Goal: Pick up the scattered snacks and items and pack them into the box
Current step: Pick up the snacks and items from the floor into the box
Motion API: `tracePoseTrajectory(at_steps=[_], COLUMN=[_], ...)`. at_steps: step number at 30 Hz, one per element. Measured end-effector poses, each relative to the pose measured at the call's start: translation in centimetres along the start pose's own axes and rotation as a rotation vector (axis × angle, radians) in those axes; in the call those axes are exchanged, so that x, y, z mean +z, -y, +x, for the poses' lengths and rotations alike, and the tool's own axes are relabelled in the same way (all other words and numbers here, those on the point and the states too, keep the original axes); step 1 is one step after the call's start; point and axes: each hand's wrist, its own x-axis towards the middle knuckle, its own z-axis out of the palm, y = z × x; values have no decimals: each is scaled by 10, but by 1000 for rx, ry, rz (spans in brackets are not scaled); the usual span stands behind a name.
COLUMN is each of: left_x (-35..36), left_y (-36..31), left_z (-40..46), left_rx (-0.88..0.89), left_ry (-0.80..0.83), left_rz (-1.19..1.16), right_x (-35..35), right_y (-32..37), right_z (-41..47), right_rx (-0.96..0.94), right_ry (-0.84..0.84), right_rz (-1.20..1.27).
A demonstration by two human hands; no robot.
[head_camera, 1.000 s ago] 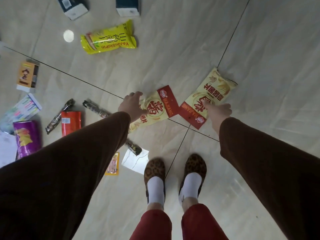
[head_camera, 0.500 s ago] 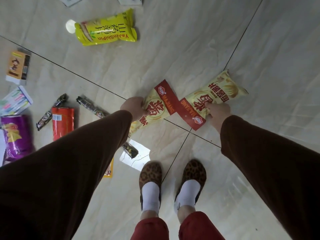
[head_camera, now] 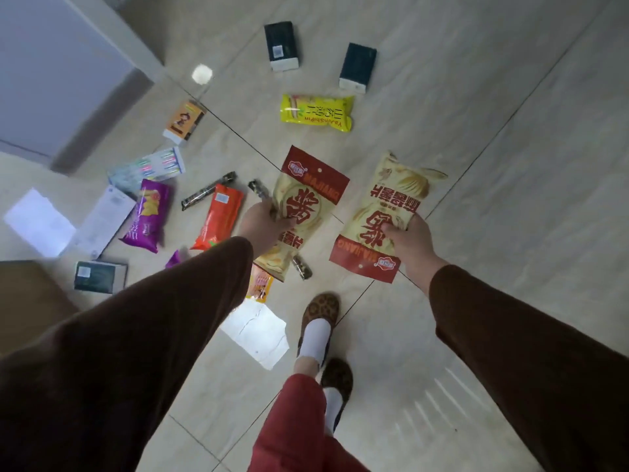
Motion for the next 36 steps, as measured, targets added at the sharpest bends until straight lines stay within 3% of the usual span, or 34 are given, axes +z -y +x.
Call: tracePoseTrajectory(at_steps=[7, 17, 24, 36], left_x=[-88, -193, -281, -419], left_y=[84, 248, 412, 608], left_z=[-129, -276, -361, -396], left_rx=[-75, -226, -265, -395], left_ry=[-184, -323, -353, -456], left_rz=[-210, -497, -649, -724], right_x=[95, 255, 414, 651], right_y=[25, 21, -20, -33], right_z=[-123, -284, -399, -485], right_rx=[-129, -227, -218, -247], right_ry=[169, 307, 395, 564], right_rz=[-52, -198, -247, -396])
